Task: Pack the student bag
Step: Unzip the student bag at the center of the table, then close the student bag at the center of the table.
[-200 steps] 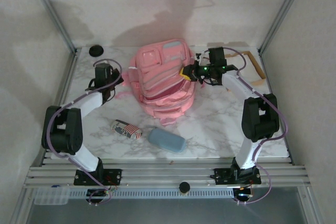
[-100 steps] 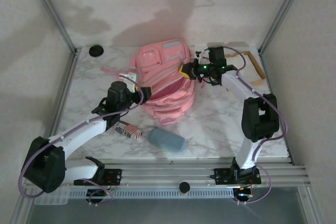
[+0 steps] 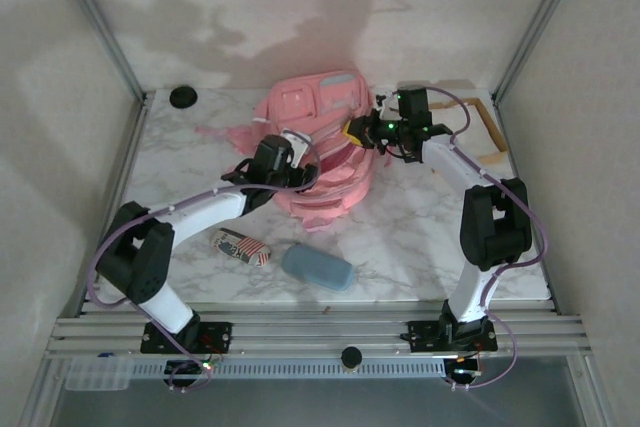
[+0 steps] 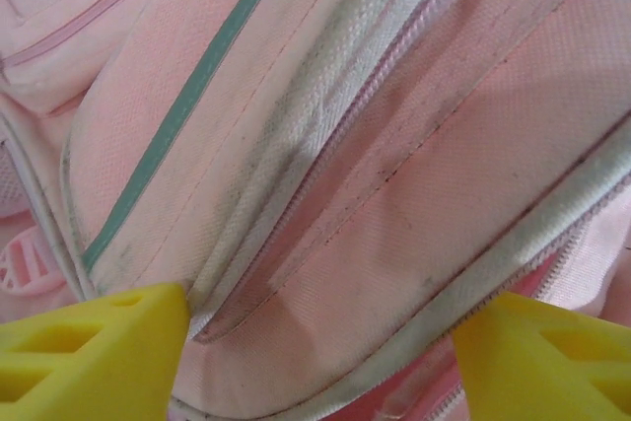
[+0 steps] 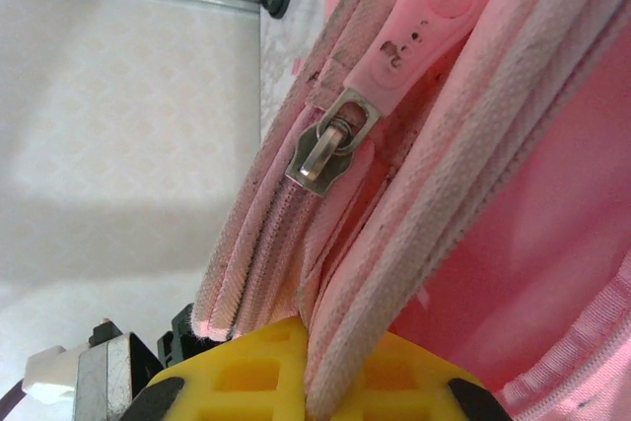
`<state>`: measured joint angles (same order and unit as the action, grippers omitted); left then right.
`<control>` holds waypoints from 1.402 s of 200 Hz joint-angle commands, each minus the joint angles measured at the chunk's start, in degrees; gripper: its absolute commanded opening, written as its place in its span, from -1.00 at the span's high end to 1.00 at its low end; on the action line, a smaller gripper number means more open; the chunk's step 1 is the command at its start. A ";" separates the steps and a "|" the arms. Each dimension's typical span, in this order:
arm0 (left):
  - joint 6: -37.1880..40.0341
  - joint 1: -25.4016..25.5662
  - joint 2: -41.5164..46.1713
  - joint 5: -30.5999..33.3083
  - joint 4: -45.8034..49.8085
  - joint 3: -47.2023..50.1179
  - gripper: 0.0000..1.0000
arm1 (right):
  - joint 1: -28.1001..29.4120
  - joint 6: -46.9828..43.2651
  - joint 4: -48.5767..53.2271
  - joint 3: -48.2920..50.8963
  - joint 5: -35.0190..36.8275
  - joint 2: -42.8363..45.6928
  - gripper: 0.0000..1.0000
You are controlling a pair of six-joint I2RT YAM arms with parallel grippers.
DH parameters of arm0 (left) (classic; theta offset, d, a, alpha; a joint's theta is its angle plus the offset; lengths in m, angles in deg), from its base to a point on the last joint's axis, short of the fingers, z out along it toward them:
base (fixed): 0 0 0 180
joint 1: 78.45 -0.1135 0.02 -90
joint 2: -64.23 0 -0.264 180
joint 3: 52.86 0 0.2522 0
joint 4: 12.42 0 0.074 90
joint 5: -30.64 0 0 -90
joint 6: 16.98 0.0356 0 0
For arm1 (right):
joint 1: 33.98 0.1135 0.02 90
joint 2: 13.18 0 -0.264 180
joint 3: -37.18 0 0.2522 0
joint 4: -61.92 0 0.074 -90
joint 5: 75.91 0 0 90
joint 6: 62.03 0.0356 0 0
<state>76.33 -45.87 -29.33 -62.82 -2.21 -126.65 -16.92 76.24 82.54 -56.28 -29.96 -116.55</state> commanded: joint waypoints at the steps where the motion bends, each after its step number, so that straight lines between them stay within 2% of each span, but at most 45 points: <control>1: 3.21 0.99 0.41 0.91 -2.53 -1.62 -0.41 | 0.04 1.46 -6.71 1.50 -1.41 2.91 0.95; 14: 4.06 1.17 0.85 0.55 -3.39 -0.90 -0.45 | 0.13 2.35 -7.95 1.50 -1.50 2.72 0.95; 36: 5.23 1.75 0.48 -1.89 0.53 -2.94 -0.54 | -0.10 3.56 -8.45 0.61 -0.72 1.89 0.95; 66: 6.49 2.84 6.02 6.40 -8.09 4.00 -0.45 | 0.08 2.24 -6.48 -0.77 0.77 1.54 0.92; 91: 7.58 2.50 5.78 11.14 -11.29 3.20 -0.34 | 0.08 1.93 -6.28 -0.13 0.12 1.89 0.92; 129: 9.41 2.62 -0.66 2.71 -5.50 -4.51 -0.07 | 0.02 2.50 -6.44 0.20 0.16 1.98 0.88; 151: 10.08 2.88 -0.50 -0.20 -4.95 -4.61 -0.13 | -0.05 2.23 -6.45 -0.42 0.64 1.58 0.86; 163: 9.61 2.84 -0.12 1.82 -4.54 -4.62 -0.12 | 0.08 1.16 -5.47 -1.13 0.99 1.08 0.84; 179: 6.19 2.38 1.86 6.19 -3.88 -3.72 -0.21 | 0.08 -2.31 -1.38 -2.48 3.42 0.72 0.75; 189: 2.53 1.61 4.55 5.64 -3.63 -2.20 -0.28 | 0.08 -4.32 0.99 -2.75 5.55 0.63 0.64; 205: -2.93 0.74 9.17 3.59 -3.14 1.11 -0.29 | 0.09 -6.27 2.10 -1.65 7.68 0.64 0.35; 212: -5.09 0.57 10.98 4.25 -2.61 2.61 -0.32 | 0.08 -7.57 3.40 -1.71 8.60 0.41 0.31; 225: -9.83 0.14 13.58 6.32 1.16 3.90 -0.37 | 0.12 -10.39 6.98 -1.93 11.21 0.43 0.25; 235: -14.42 -0.33 15.51 8.65 4.70 4.48 -0.40 | 0.43 -12.84 9.94 -1.72 14.39 1.57 0.12; 251: -19.49 -1.19 18.72 8.63 9.58 5.98 -0.46 | 0.71 -16.63 15.39 -0.39 21.47 4.53 -0.13; 260: -22.81 -1.57 20.42 9.15 11.79 6.91 -0.49 | 0.76 -18.60 17.63 0.93 24.13 6.32 -0.20; 280: -28.98 -1.97 24.05 5.55 13.26 10.79 -0.53 | 2.92 -23.68 21.82 3.67 28.84 10.64 -0.35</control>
<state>59.13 -47.16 -8.85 -56.07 4.06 -119.92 -16.28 61.25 96.37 -54.86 -10.64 -112.77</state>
